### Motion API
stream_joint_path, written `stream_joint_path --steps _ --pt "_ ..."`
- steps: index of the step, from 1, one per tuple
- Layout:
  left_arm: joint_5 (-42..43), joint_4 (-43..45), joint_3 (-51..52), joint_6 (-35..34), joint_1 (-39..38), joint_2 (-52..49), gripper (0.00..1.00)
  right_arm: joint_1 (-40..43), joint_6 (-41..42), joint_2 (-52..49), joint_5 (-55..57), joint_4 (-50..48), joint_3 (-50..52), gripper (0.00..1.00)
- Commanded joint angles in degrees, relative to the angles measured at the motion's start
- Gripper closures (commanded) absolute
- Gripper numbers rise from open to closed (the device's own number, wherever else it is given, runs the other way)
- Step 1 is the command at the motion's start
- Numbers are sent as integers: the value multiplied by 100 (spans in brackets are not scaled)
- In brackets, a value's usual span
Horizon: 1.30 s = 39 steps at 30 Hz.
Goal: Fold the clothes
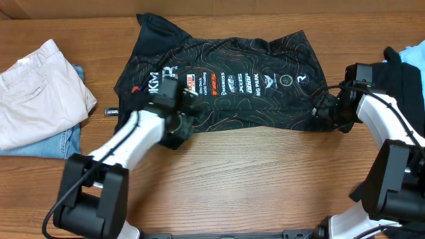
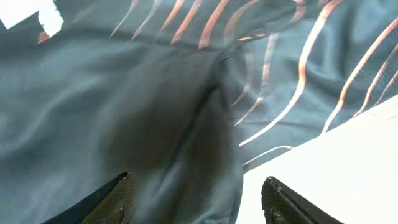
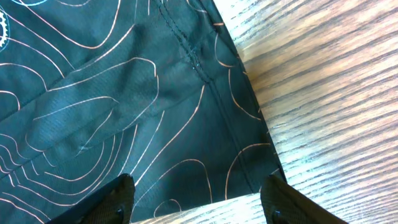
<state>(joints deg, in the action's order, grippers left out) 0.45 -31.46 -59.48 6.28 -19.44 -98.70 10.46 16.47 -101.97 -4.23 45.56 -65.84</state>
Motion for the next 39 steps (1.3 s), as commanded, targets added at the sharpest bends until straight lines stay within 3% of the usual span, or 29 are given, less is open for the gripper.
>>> stream_joint_path --steps 1,10,19,21,26,35,39 --pt "-975 81 -24 496 -321 -63 30 4 0 -28 2 -15 0 31" --pt "-1010 175 -24 540 -385 -409 41 4 0 -28 2 9 0 31" --pt "-1097 173 -31 551 -466 -704 44 4 0 -28 4 2 0 31" --pt "-1143 170 -31 544 -494 -704 51 4 0 -28 4 2 0 31" --pt "-1211 109 -48 527 -501 -702 83 4 0 -28 4 2 0 32" --pt "-1309 -435 -542 483 -501 -691 96 4 0 -28 4 4 0 32" --pt "-1325 -603 -815 424 -494 -691 96 4 0 -28 4 9 0 32"
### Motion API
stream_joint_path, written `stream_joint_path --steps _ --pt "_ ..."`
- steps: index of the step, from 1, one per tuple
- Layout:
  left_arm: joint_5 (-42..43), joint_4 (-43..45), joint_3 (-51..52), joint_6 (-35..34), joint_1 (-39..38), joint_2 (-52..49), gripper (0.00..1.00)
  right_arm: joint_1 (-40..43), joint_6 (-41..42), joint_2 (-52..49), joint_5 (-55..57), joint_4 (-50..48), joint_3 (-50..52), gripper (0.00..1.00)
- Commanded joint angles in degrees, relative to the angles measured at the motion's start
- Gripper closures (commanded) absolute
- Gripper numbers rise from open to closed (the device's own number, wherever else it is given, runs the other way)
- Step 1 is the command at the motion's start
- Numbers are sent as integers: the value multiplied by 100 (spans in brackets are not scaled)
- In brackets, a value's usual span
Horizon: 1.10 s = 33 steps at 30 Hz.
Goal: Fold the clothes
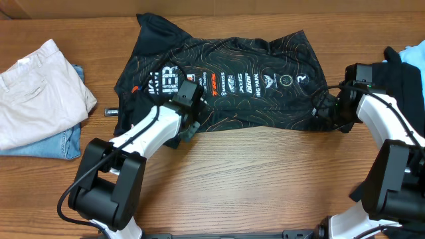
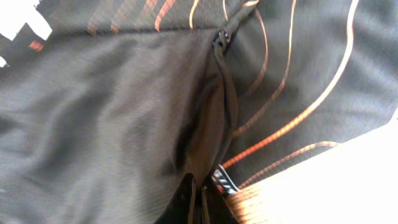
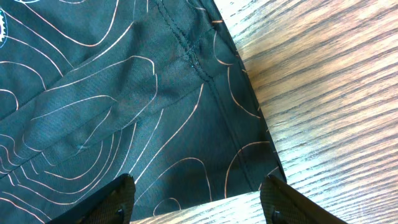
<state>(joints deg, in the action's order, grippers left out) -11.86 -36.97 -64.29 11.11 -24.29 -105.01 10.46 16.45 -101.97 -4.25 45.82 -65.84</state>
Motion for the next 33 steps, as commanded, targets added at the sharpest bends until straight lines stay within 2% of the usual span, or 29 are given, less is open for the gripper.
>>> stream_joint_path --steps 1,9,14,22,24,26,27,29,30,33 --pt "-146 -48 -393 -120 -9 -59 96 4 2 -28 7 -17 0 32" --pt "-951 741 -573 -256 -4 -61 93 4 2 -28 7 -20 0 32" --pt "-970 1381 -573 -254 7 -61 90 4 2 -28 7 -22 0 32" --pt "-970 1788 -573 -258 72 -61 90 4 0 -28 7 -24 0 32" --pt "-970 1539 -575 -262 70 -61 89 4 0 -28 7 -24 0 32" --pt "-973 1084 -575 -317 68 -61 78 4 0 -28 7 -22 0 32" --pt "-973 793 -575 -450 68 -61 73 4 0 -28 9 -22 0 32" --pt "-901 -101 -575 -1207 116 -61 66 4 0 -28 9 -26 0 32" --pt "-785 -304 -575 -1316 131 -61 63 4 0 -28 7 -26 0 32" --pt "-459 -444 -573 -1235 140 -61 59 4 0 -28 7 -24 0 32"
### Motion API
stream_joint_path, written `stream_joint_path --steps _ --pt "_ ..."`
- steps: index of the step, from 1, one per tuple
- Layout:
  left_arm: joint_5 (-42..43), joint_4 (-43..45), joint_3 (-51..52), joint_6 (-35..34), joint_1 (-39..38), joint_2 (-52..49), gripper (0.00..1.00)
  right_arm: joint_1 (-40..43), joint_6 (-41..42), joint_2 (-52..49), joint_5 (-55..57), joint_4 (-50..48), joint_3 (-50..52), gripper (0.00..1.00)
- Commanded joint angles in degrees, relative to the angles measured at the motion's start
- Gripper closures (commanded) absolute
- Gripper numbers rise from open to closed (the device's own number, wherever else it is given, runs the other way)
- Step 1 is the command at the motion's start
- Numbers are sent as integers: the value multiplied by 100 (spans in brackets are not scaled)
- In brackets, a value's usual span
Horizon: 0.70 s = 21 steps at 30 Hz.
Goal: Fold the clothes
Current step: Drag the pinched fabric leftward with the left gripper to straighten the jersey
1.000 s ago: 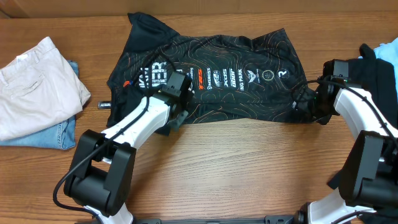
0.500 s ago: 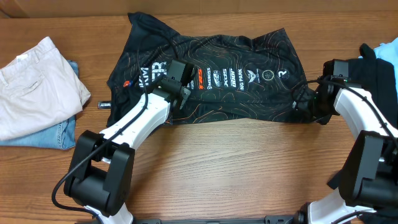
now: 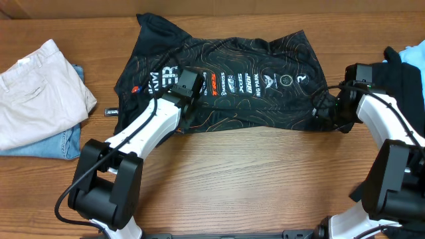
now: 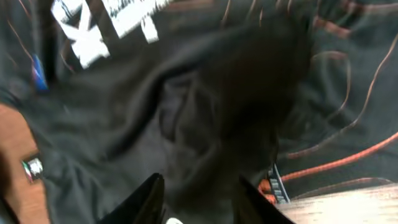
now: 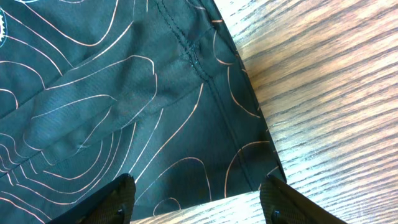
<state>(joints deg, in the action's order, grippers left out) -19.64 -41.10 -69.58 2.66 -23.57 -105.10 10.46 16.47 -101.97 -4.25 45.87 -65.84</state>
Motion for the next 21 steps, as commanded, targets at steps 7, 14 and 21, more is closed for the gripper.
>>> stream_joint_path --steps 7,14,21 --pt "721 374 -44 -240 68 -52 37 4 -2 -28 7 -9 0 32" --pt "1217 822 -44 -94 68 -55 38 4 -2 -28 7 -9 0 32" --pt "1196 857 -33 -111 74 -83 51 4 -2 -28 7 -11 0 32"
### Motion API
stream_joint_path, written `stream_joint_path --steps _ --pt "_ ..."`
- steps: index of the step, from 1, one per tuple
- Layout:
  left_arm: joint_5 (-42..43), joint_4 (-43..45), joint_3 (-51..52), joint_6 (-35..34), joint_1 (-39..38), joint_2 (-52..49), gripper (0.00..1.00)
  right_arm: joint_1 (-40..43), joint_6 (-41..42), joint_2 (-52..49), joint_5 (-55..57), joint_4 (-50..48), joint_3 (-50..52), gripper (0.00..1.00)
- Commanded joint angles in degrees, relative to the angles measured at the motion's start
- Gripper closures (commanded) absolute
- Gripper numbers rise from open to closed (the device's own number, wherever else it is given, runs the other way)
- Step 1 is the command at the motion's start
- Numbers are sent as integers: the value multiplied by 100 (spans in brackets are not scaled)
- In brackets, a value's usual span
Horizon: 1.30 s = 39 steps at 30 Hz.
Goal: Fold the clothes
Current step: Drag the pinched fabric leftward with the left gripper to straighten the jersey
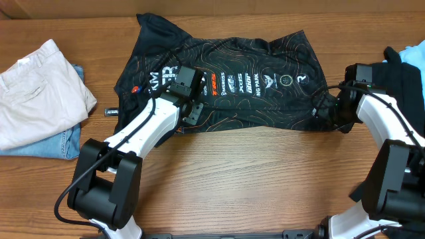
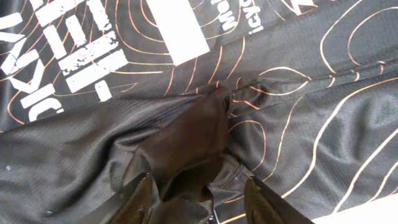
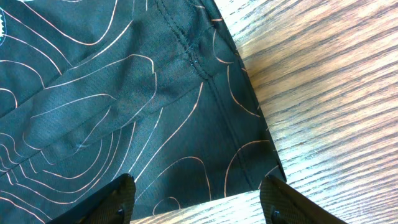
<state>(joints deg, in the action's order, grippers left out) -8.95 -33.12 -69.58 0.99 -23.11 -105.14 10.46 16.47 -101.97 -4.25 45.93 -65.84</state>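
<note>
A black jersey [image 1: 232,83] with orange contour lines and white logos lies spread flat across the table's far half. My left gripper [image 1: 191,113] hangs over its lower left part, near the hem. In the left wrist view the left gripper [image 2: 199,190] is open, and a raised, bunched fold of fabric [image 2: 186,143] stands between its fingers. My right gripper [image 1: 327,110] is at the jersey's lower right corner. There the right gripper [image 3: 198,183] stands open just above the corner hem [image 3: 249,149], holding nothing.
Beige trousers [image 1: 36,93] lie on blue jeans [image 1: 63,143] at the left edge. Dark and blue clothes [image 1: 406,63] are piled at the right edge. A small dark tag [image 1: 110,111] lies beside the jersey's left side. Bare wooden table [image 1: 252,179] fills the near half.
The left wrist view was blurred close over the jersey; now it is sharp and higher, with the left gripper open around a raised fold. The right gripper has not moved.
The left gripper stood open over the jersey's lower left hem. Then it was shut on a pinch of fabric there. Then it was open again, further onto the jersey, where it now stands over a bunched fold. The right gripper stayed open at the lower right corner throughout.
</note>
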Motion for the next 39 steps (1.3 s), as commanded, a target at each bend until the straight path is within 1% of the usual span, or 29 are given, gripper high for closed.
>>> stream_joint_path --steps 1,5,9,11,16,18,19,20,21,29,31,35,36,37,38,39 --pt "127 66 -33 55 28 -105 53 4 -2 -28 7 -15 0 32" --pt "107 83 -33 52 28 -332 56 4 -2 -28 7 -13 0 32" --pt "85 125 -33 52 28 -417 74 4 -2 -28 7 -15 0 32" --pt "63 146 -57 50 28 -404 77 4 -2 -28 7 -17 0 32" --pt "-199 144 -76 24 28 -402 81 4 -2 -28 7 -13 0 32" --pt "-247 151 -76 24 28 -402 87 4 -2 -28 7 -15 0 32" --pt "-310 170 -83 22 28 -402 93 4 -2 -28 7 -15 0 32" --pt "-376 168 -114 17 28 -396 96 4 -2 -28 7 -15 0 32" --pt "-424 166 -157 11 28 -391 96 4 -2 -28 7 -15 0 32" --pt "-955 81 -997 33 33 -153 96 4 -2 -28 7 -17 0 32" --pt "-942 146 -1178 35 37 -157 96 4 -2 -28 7 -20 0 32" --pt "-898 361 -1191 28 50 -179 95 4 -4 -28 9 -17 0 32" --pt "-876 328 -1191 28 59 -199 90 4 -4 -28 9 -17 0 32" --pt "-844 280 -1191 28 61 -212 80 4 -4 -28 9 -17 0 32" --pt "-807 208 -1189 28 66 -225 66 4 -4 -28 9 -17 0 32" --pt "-802 111 -1191 31 66 -232 62 4 -2 -28 9 -17 0 32"
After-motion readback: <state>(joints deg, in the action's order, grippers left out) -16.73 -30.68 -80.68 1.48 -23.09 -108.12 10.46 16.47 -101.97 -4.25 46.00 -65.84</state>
